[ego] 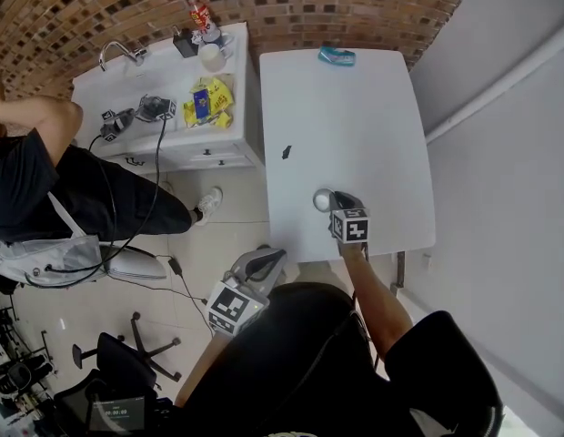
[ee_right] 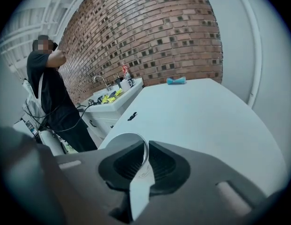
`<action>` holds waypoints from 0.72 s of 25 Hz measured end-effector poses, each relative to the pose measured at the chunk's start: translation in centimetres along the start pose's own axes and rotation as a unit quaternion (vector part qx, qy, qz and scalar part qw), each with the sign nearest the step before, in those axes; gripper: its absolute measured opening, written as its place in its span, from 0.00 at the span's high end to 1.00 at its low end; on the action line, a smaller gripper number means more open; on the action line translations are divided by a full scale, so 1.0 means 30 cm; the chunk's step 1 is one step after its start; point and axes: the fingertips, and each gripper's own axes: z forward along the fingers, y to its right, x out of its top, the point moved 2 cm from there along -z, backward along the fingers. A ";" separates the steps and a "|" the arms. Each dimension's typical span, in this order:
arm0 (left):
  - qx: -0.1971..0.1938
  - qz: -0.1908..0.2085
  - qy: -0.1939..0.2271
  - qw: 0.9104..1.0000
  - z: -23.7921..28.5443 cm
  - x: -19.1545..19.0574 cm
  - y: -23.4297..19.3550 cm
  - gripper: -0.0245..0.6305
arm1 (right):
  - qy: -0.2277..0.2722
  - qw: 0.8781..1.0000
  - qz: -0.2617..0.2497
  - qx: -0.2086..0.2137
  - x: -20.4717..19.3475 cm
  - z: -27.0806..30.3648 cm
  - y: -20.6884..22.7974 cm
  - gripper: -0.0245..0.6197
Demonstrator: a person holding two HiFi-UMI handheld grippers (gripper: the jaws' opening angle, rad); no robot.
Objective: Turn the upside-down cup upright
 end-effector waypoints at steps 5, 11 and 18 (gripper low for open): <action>-0.002 -0.007 0.011 1.000 -0.002 0.001 -0.010 0.94 | -0.014 1.000 -0.012 -0.001 -0.006 -0.011 -0.007 0.90; -0.012 -0.011 0.029 0.999 -0.051 0.007 -0.033 0.94 | -0.017 0.999 -0.024 -0.030 0.006 -0.055 -0.025 0.85; -0.039 -0.014 0.050 0.998 -0.131 -0.001 -0.046 0.94 | 0.006 0.997 -0.056 -0.060 0.033 -0.192 -0.112 0.85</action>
